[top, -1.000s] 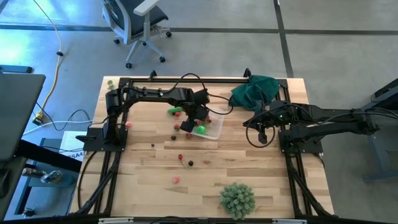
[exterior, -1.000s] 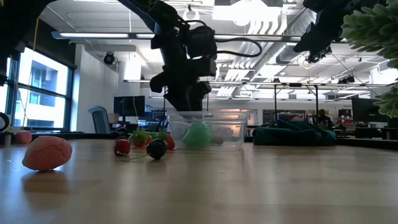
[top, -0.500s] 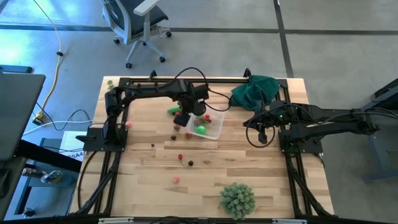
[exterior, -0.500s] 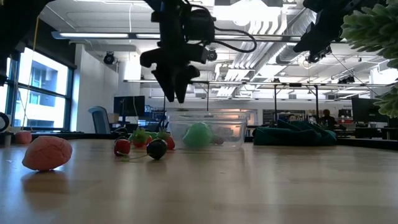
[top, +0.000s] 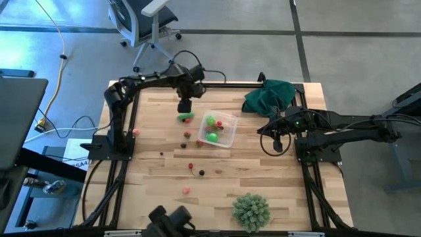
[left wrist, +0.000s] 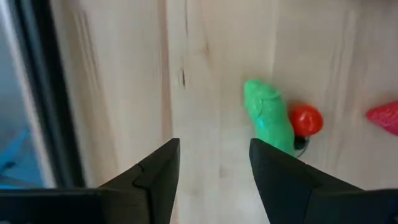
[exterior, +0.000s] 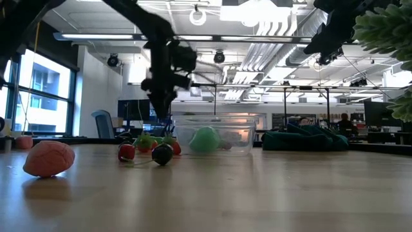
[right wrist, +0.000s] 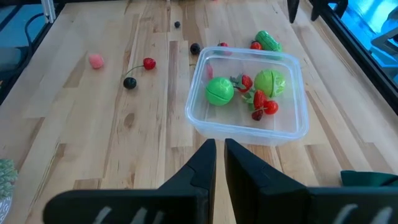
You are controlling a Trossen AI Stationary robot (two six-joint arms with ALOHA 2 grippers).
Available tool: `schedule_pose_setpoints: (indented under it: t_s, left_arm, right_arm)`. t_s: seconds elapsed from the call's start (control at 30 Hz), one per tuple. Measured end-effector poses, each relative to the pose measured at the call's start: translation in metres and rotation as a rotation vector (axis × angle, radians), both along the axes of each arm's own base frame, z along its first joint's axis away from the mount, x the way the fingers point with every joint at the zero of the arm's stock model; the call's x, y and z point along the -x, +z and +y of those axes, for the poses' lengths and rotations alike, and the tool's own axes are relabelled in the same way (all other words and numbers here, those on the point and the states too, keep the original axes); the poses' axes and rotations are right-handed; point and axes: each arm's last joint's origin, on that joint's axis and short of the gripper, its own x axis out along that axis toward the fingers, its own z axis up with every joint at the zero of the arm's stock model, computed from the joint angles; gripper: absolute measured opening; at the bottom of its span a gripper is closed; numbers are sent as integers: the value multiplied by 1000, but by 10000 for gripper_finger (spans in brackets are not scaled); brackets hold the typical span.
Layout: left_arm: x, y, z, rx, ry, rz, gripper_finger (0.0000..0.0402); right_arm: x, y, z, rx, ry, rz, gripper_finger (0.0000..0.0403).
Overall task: Pick and placing Produce into tupperware
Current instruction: Put the green peas into the transparent bin
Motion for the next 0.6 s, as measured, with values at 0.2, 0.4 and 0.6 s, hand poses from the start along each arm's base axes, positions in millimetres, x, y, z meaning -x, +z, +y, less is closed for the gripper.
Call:
schedule_pose_setpoints:
  t_s: [0.2, 0.4, 0.6]
  left_arm:
    - [14, -25, 4, 124, 10, -86, 183]
    - [15, -34, -1, 169, -19, -102, 184]
    - [17, -42, -6, 182, -21, -85, 184]
  right_arm:
    - [0, 0, 0, 0, 0, 0, 24]
    - [0, 0, 0, 0, 0, 0, 24]
    - [0, 0, 0, 0, 0, 0, 24]
